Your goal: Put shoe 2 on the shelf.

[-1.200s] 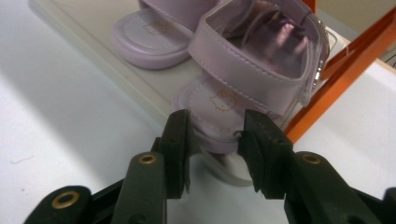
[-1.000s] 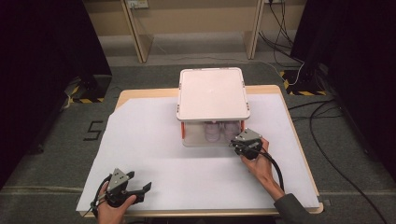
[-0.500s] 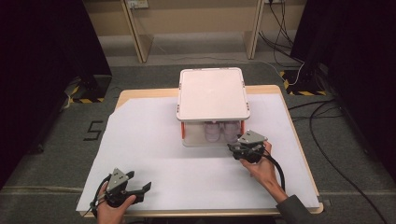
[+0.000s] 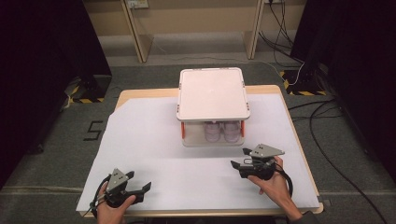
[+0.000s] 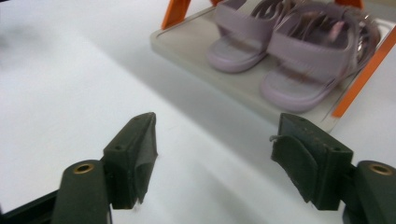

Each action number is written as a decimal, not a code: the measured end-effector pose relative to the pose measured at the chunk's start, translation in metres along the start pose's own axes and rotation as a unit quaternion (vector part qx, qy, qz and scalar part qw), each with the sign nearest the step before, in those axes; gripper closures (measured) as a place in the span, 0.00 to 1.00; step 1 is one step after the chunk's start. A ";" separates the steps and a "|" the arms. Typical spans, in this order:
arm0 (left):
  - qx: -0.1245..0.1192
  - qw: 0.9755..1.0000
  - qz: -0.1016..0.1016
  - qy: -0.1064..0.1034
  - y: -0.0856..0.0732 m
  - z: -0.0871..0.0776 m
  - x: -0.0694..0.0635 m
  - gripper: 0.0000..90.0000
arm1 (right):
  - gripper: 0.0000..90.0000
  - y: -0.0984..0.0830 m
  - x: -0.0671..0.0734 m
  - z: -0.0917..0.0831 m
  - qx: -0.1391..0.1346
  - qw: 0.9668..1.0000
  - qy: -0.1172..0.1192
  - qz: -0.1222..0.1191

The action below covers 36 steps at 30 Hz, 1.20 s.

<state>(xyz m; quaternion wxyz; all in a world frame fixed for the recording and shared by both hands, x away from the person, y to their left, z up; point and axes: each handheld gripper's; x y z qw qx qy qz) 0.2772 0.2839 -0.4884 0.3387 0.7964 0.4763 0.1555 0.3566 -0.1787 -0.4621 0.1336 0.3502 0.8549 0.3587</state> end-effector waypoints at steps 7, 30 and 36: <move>0.000 1.000 0.000 0.001 0.000 0.000 0.000 0.19 | 0.29 -0.017 0.003 -0.010 0.002 1.000 0.011 0.007; 0.002 1.000 0.001 0.000 0.000 0.000 0.000 0.19 | 0.18 -0.049 0.008 -0.029 0.005 1.000 0.014 0.025; 0.003 1.000 0.002 0.001 0.000 0.001 -0.001 0.19 | 0.18 -0.057 0.012 -0.032 0.016 0.999 0.011 0.031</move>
Point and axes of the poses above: each handheld gripper's, and its own axes: z roughly forward along the jaws, y roughly out of its top, x roughly to its left, and after that the axes turned 13 degrees about x, right-handed
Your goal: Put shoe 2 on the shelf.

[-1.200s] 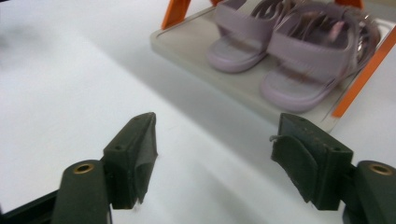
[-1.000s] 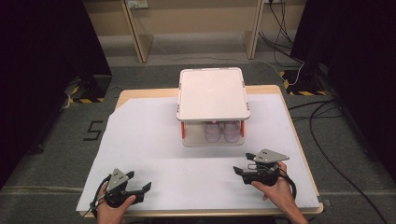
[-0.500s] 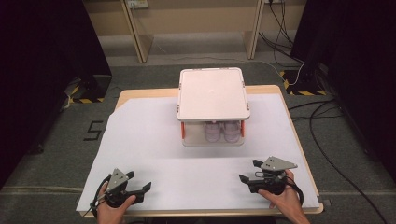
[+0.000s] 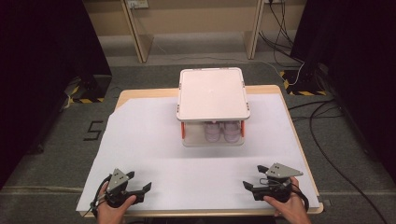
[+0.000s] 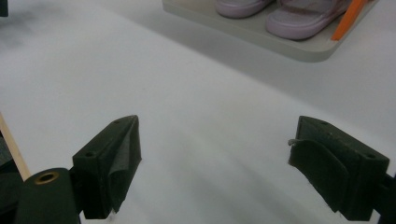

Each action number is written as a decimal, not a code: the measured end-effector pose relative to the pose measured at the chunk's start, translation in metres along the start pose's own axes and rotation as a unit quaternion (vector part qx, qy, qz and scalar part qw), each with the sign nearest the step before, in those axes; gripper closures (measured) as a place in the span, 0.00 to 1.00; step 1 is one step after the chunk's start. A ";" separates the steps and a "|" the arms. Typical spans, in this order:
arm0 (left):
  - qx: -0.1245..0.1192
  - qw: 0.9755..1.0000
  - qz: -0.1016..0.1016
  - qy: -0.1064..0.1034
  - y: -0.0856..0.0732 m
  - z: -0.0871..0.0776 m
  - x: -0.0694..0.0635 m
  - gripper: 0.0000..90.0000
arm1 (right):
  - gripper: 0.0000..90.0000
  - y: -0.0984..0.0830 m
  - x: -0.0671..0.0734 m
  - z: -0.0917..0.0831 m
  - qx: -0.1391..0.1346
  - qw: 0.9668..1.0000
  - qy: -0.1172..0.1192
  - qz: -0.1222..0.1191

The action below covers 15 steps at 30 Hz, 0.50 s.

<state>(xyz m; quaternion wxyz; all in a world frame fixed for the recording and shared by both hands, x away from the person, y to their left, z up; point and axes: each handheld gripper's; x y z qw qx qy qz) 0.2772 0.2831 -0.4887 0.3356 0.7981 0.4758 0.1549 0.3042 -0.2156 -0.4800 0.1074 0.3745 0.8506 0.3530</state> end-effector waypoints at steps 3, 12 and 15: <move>0.000 1.000 0.001 0.000 0.000 0.000 0.000 0.19 | 0.18 -0.003 0.001 0.000 0.003 1.000 0.002 -0.001; 0.001 1.000 0.001 0.000 0.000 0.000 0.000 0.19 | 0.18 -0.014 0.003 0.000 0.032 0.999 -0.006 0.001; 0.001 1.000 0.000 -0.001 0.000 0.000 0.000 0.19 | 0.18 -0.017 0.003 -0.002 0.034 0.999 -0.008 0.007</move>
Point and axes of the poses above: each handheld gripper's, and its own axes: z roughly forward along the jaws, y roughly out of its top, x roughly to its left, and after that the axes turned 13 degrees about x, right-handed
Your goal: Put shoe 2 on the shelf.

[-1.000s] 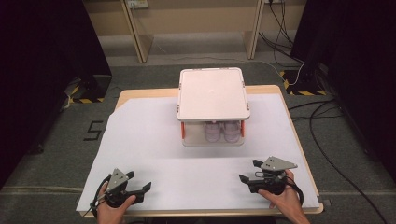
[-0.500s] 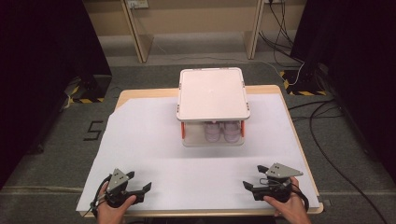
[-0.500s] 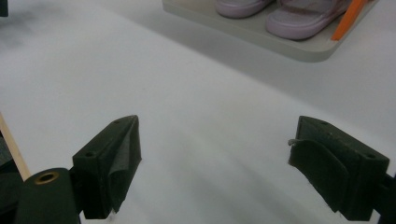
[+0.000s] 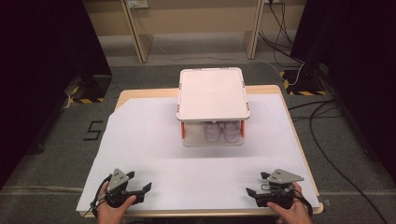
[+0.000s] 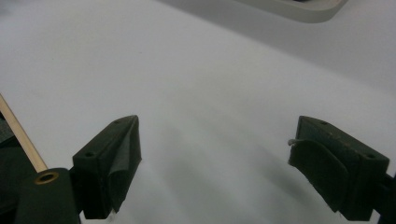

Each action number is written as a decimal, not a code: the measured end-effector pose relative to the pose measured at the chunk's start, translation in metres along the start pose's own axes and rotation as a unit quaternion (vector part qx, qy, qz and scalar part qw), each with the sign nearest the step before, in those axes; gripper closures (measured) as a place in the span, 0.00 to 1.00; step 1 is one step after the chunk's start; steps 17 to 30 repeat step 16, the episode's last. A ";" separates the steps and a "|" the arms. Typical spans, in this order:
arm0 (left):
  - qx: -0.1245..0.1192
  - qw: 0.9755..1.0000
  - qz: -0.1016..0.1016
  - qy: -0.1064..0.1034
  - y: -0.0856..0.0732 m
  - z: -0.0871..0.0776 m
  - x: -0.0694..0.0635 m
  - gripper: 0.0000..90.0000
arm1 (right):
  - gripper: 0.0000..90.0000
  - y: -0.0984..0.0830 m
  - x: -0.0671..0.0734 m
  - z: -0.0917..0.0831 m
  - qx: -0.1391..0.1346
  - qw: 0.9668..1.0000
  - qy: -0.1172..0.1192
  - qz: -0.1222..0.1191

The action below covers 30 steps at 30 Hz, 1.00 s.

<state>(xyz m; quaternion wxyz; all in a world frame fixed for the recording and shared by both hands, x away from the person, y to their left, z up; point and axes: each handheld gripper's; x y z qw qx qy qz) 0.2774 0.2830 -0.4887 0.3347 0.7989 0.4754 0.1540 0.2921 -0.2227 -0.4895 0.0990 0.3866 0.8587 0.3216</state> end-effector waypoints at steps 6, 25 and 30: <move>0.001 1.000 0.000 0.000 0.000 0.000 0.000 0.19 | 0.18 -0.002 0.001 0.001 0.008 1.000 -0.001 0.001; 0.001 1.000 0.000 -0.001 0.000 0.000 0.000 0.19 | 0.18 -0.002 0.001 0.002 0.010 1.000 -0.005 -0.004; 0.001 1.000 0.000 -0.001 0.000 0.000 0.000 0.19 | 0.18 -0.002 0.001 0.002 0.010 1.000 -0.005 -0.004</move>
Point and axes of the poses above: each handheld gripper's, and its own axes: z roughly forward along the jaws, y roughly out of its top, x roughly to its left, and after that the axes turned 13 degrees about x, right-handed
